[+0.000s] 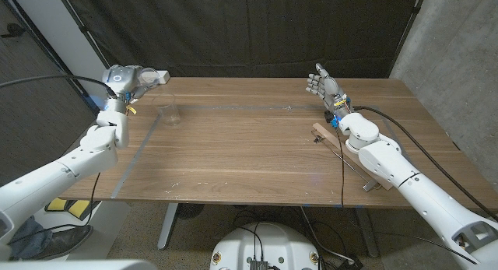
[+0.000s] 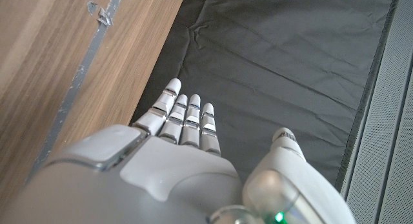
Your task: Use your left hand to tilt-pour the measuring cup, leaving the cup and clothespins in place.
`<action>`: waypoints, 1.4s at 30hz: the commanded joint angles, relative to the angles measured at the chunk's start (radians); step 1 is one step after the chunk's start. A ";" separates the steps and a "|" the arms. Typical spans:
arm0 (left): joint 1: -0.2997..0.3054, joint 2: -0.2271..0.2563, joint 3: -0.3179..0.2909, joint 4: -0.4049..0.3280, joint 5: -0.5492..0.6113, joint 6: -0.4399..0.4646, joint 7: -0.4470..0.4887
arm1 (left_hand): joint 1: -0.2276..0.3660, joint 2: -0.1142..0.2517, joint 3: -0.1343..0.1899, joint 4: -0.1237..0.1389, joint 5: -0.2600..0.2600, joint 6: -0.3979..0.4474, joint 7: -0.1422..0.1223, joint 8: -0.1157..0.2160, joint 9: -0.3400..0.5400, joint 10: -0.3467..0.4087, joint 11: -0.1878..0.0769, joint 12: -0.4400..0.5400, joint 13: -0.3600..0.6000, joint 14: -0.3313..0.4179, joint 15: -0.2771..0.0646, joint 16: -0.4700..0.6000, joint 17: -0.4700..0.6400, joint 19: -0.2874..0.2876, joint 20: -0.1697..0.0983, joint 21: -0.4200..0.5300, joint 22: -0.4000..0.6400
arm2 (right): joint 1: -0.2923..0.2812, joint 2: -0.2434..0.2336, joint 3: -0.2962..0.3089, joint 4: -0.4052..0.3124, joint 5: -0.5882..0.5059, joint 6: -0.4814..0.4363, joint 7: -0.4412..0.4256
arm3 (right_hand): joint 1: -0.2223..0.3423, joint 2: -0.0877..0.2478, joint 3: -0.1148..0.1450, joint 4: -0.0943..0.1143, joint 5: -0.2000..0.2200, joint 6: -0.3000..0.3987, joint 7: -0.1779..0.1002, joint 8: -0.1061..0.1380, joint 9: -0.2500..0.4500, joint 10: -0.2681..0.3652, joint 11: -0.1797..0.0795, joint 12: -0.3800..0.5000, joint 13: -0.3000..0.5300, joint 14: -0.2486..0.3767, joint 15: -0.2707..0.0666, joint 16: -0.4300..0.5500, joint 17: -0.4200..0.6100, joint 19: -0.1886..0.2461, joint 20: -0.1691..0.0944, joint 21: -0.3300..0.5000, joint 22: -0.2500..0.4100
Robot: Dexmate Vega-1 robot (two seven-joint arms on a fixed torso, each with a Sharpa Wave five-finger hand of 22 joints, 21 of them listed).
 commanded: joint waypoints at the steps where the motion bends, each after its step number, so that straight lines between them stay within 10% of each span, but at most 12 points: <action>1: -0.005 0.013 0.029 0.000 0.106 0.057 -0.001 | 0.003 -0.003 0.065 0.069 0.007 0.113 -0.039 0.005 0.001 0.044 -0.038 0.005 0.004 0.009 -0.132 0.002 0.003 0.007 -0.041 0.004 0.002 | -0.017 -0.003 0.007 -0.015 0.003 -0.004 -0.016 | -0.001 0.003 -0.004 0.001 0.003 0.010 -0.003 0.000 0.006 0.009 0.005 0.004 0.002 0.010 -0.003 0.000 0.003 0.011 -0.002 -0.003 0.003; 42: -0.085 0.056 0.177 0.046 0.574 0.131 -0.134 | 0.009 -0.005 0.068 0.064 0.016 0.135 -0.059 0.007 0.000 0.062 -0.046 -0.002 0.007 0.023 -0.142 -0.001 0.004 0.003 -0.056 0.001 0.002 | -0.023 -0.001 0.005 -0.014 0.024 -0.013 -0.006 | -0.002 0.006 -0.007 0.000 0.002 0.011 -0.002 0.000 0.006 0.009 0.005 0.003 0.002 0.013 -0.001 0.000 0.003 0.019 0.000 -0.017 0.003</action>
